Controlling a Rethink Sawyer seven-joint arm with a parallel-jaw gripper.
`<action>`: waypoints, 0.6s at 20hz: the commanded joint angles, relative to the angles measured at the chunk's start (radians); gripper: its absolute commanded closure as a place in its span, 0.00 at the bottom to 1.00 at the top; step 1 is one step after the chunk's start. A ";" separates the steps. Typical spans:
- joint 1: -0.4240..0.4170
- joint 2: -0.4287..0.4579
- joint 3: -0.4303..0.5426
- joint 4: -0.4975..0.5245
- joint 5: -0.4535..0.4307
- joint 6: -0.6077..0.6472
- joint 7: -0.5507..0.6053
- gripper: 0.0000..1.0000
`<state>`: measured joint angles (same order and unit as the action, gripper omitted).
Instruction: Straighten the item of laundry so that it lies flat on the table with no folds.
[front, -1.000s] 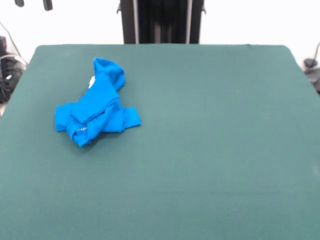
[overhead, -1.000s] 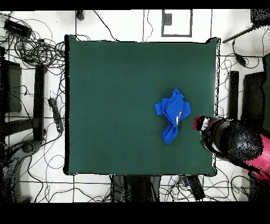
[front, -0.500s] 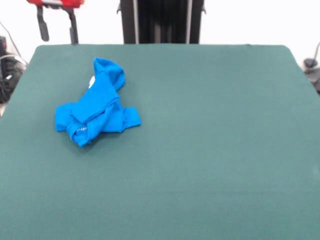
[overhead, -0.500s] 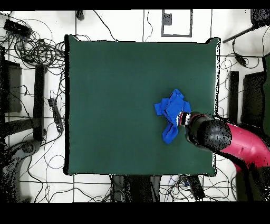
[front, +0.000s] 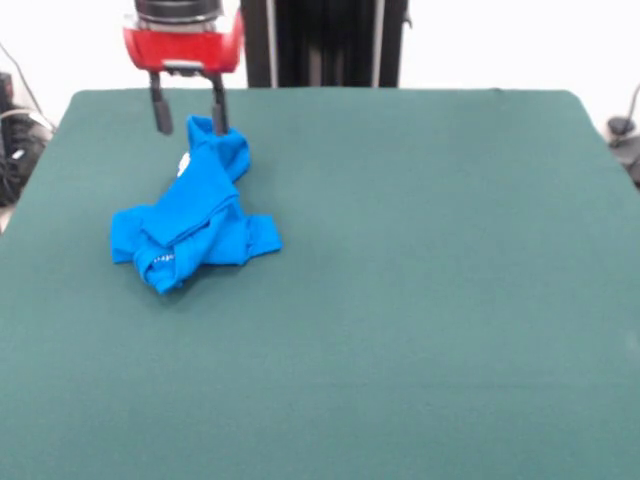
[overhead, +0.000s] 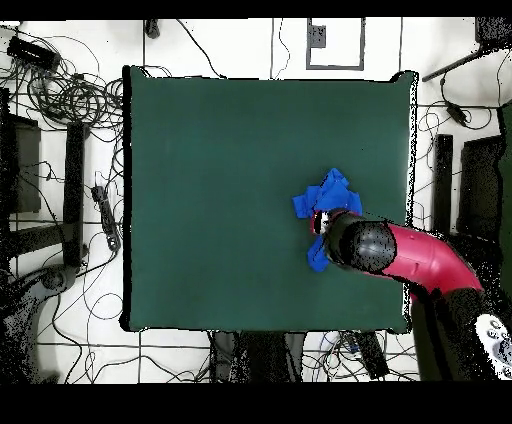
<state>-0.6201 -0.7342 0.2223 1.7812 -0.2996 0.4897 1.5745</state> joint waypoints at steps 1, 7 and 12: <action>0.091 0.088 0.021 0.047 -0.017 -0.112 0.157 0.00; 0.106 0.212 -0.016 0.004 -0.039 -0.232 0.161 0.00; 0.093 0.297 -0.034 -0.038 -0.053 -0.308 0.130 0.00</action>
<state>-0.5565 -0.5530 0.2008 1.7782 -0.2994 0.2651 1.5745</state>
